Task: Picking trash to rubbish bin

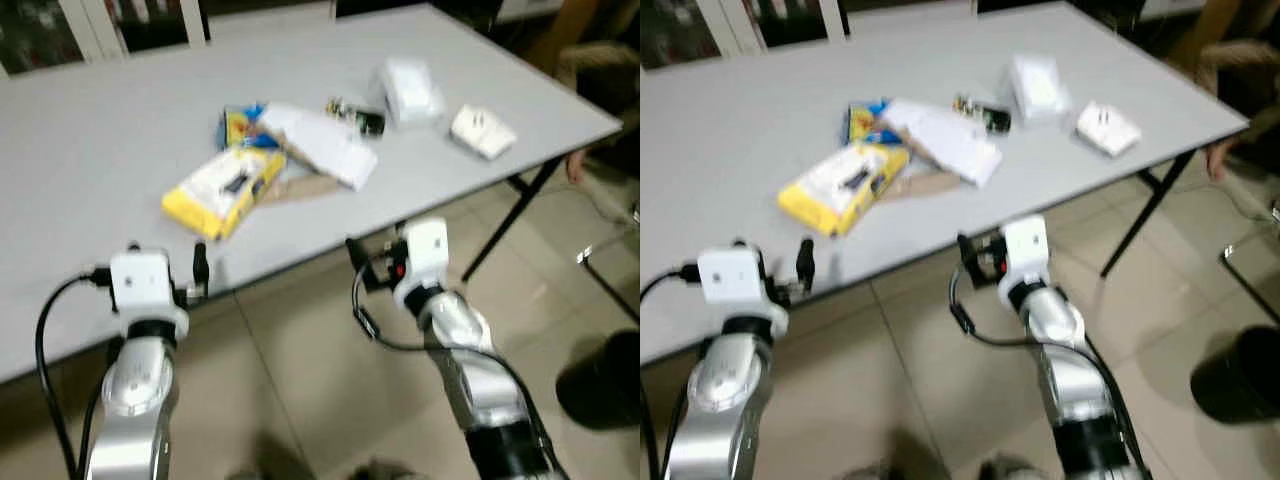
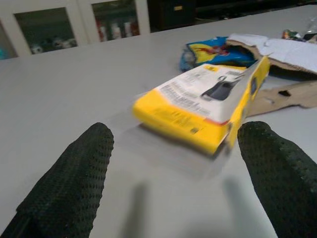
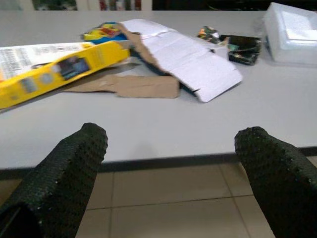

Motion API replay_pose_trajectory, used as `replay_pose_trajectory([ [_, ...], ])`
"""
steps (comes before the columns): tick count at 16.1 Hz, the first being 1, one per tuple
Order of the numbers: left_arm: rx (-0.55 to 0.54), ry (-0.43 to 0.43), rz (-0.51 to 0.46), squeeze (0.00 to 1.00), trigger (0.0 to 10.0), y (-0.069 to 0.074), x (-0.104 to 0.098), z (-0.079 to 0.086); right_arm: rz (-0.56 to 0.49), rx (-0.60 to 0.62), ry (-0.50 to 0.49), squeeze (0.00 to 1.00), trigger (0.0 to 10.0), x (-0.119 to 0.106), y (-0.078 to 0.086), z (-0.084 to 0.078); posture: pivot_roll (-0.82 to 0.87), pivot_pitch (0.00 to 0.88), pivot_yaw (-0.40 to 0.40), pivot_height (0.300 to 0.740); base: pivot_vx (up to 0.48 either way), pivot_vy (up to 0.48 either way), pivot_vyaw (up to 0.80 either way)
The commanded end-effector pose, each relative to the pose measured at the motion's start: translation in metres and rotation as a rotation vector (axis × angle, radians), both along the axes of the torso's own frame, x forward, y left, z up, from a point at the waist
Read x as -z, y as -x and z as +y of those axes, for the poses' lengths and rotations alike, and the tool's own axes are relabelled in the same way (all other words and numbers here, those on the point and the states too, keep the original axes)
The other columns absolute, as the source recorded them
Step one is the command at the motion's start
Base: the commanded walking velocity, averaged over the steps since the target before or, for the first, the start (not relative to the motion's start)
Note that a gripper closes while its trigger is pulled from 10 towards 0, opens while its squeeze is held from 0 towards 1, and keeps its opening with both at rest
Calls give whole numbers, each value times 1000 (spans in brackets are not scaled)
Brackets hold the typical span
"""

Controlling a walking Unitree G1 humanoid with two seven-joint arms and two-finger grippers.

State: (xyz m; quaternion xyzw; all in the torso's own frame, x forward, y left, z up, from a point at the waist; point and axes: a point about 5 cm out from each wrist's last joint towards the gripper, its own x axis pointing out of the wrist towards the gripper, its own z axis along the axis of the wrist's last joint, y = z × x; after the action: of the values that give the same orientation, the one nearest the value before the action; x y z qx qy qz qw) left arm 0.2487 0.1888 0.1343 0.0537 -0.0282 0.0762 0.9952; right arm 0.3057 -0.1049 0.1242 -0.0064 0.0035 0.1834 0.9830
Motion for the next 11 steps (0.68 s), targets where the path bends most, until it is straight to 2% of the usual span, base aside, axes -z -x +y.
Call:
replay_pose_trajectory([
  [1, 15, 12, 0, 0, 10000, -1, 0, -6, -13, 27, 9, 0, 10000, -2, -1, -11, -56, 150, -22, 740, 386, 0, 0],
  [3, -9, 27, 4, 0, 10000, -2, 1, -5, -14, 28, 7, 0, 10000, -4, -2, -11, -56, 150, -22, 740, 328, 0, 0],
  [5, -17, 37, 5, 0, 10000, -3, 1, -4, -15, 25, 7, 0, 10000, -4, -1, -10, -56, 150, -22, 740, 281, -247, 0],
  [11, -27, 45, 13, 0, 10000, -3, 2, -2, -9, 24, 6, 0, 10000, -3, -1, -10, -57, 144, -24, 740, 270, -393, 0],
])
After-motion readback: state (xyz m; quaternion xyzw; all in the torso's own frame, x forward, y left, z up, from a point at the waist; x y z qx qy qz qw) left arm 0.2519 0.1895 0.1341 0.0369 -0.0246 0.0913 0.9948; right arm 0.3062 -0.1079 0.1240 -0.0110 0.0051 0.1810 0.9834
